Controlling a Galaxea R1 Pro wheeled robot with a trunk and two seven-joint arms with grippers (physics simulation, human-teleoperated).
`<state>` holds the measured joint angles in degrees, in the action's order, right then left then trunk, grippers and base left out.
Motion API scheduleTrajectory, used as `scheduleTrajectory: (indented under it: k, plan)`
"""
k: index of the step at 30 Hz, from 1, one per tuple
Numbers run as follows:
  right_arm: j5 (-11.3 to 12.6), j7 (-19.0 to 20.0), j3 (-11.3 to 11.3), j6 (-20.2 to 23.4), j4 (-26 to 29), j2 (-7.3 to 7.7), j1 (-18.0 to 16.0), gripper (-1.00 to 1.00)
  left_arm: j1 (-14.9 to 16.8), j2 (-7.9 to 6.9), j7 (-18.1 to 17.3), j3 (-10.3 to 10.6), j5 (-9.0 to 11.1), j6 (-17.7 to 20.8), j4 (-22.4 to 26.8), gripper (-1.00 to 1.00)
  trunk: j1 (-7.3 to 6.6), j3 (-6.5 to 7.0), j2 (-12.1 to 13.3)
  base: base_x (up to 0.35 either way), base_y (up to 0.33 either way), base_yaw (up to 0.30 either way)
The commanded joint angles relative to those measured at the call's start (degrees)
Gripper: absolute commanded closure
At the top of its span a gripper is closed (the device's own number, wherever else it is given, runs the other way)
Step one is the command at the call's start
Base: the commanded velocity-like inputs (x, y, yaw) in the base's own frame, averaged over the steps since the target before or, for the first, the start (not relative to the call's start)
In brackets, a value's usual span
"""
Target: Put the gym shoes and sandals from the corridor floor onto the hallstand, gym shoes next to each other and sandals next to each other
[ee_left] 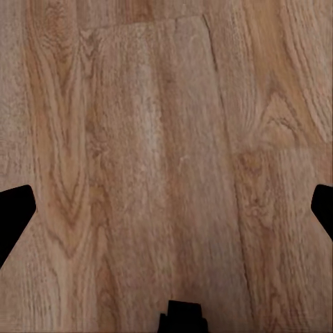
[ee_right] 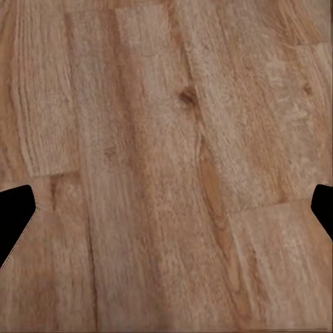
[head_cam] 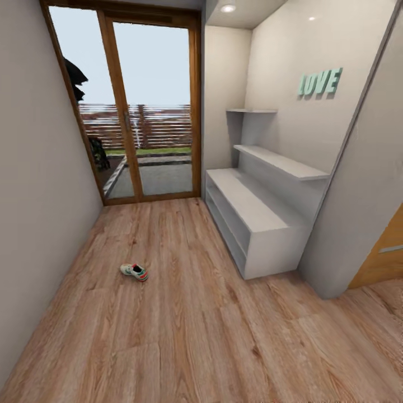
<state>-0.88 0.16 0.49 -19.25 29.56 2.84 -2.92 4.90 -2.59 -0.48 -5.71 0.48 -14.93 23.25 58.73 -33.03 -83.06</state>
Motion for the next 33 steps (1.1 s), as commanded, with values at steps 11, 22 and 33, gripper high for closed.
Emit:
scheduleTrajectory:
  k: [11,22,33]
  plan:
    - [-0.1,0.0,0.0,-0.2,0.0,0.0,-0.1,-1.0,0.0,-0.01,-0.1,-0.1,0.0,-0.2,0.0,-1.0,0.0,-0.05,0.0,0.082,0.304,-0.267]
    - [-0.1,0.0,0.0,-0.1,0.0,0.0,-0.1,-1.0,0.0,0.0,-0.1,0.0,0.0,-0.3,0.0,-1.0,0.0,-0.05,0.0,0.044,0.305,-0.267]
    - [-0.1,0.0,0.0,-0.1,0.0,0.0,0.0,-1.0,0.0,0.04,-0.1,0.0,0.0,-0.7,0.0,-1.0,0.0,-0.05,0.0,0.002,0.305,-0.267]
